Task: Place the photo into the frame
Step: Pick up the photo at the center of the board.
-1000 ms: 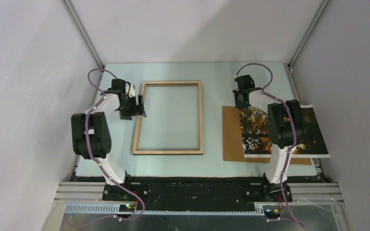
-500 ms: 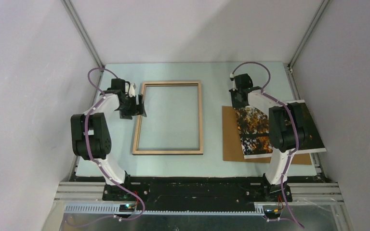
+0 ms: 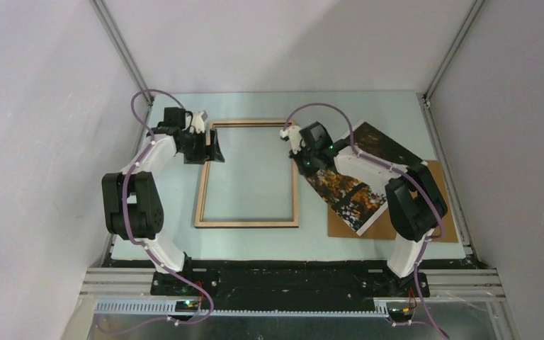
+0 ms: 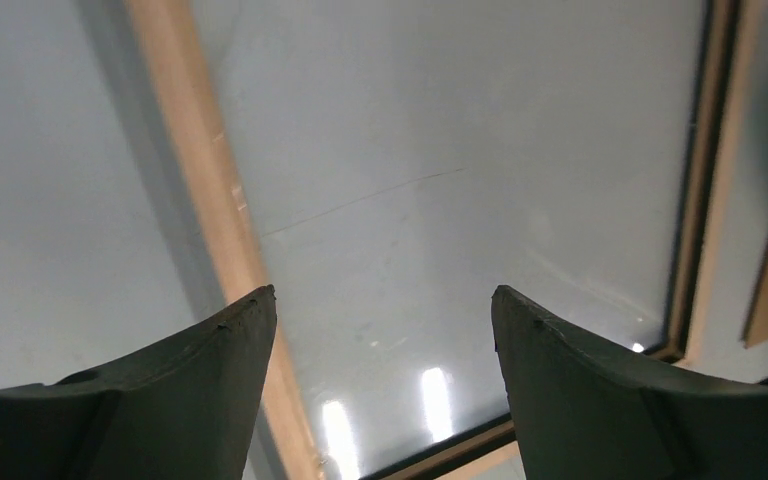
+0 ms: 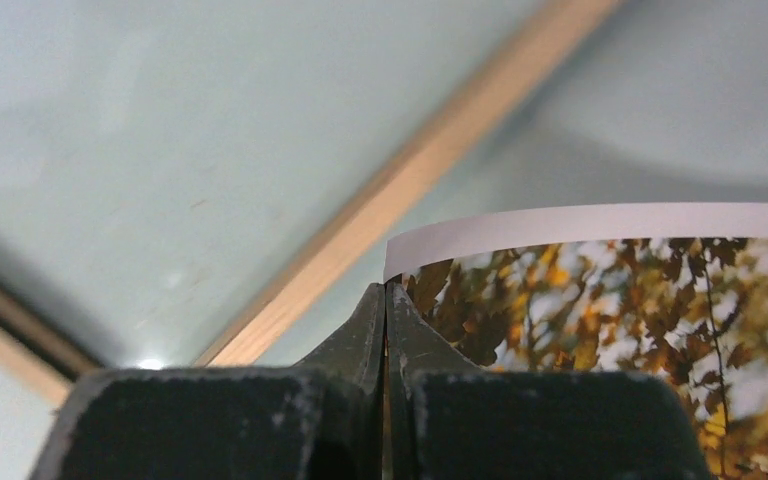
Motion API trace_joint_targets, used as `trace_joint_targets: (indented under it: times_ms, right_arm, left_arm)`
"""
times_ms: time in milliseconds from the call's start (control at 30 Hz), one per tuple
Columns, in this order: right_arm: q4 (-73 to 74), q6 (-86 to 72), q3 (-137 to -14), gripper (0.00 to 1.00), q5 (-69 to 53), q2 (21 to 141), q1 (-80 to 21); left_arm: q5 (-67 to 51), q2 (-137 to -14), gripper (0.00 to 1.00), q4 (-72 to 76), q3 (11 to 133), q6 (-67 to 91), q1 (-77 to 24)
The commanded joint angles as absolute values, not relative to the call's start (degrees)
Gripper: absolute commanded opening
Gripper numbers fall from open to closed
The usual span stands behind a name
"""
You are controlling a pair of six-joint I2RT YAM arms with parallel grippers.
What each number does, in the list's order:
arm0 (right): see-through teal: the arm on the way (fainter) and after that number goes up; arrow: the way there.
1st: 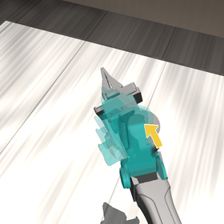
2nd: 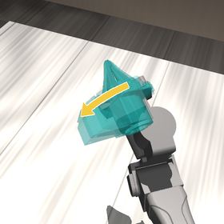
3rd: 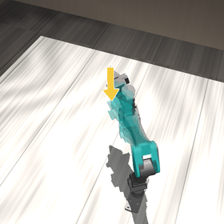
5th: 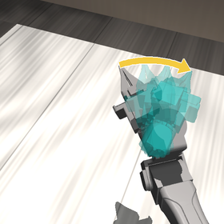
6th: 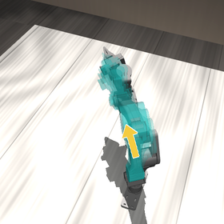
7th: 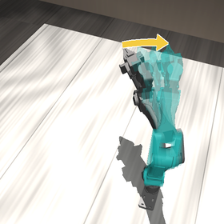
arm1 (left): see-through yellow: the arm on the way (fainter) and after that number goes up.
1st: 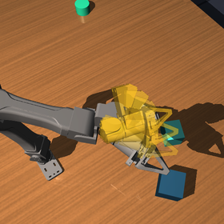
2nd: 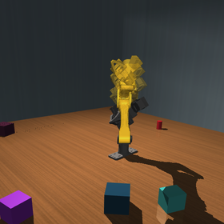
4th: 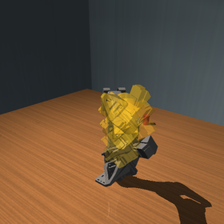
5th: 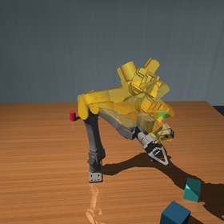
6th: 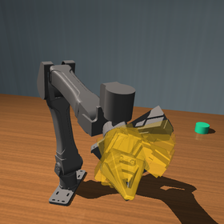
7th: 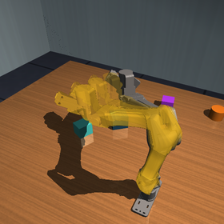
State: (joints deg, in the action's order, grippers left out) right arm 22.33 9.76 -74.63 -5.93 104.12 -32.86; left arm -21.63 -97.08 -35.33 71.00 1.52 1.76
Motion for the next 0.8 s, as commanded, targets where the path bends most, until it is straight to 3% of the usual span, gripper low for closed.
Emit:
trace_joint_targets:
  times_ms: [0,433,767]
  right_arm:
    - [23.3,16.3,-70.8,0.0,-9.0,96.6,-37.0]
    - [23.2,17.9,-60.5,0.0,-11.4,79.1,-38.8]
    - [24.1,17.1,-60.5,0.0,-12.4,75.0,-38.9]
  left_arm:
    - [-30.3,-96.7,0.84,-35.8,75.8,0.2,-2.5]
    - [-49.5,-115.2,0.84,-36.7,96.8,17.9,-17.6]
    - [-54.5,-128.0,0.84,-36.7,110.7,31.5,-26.4]
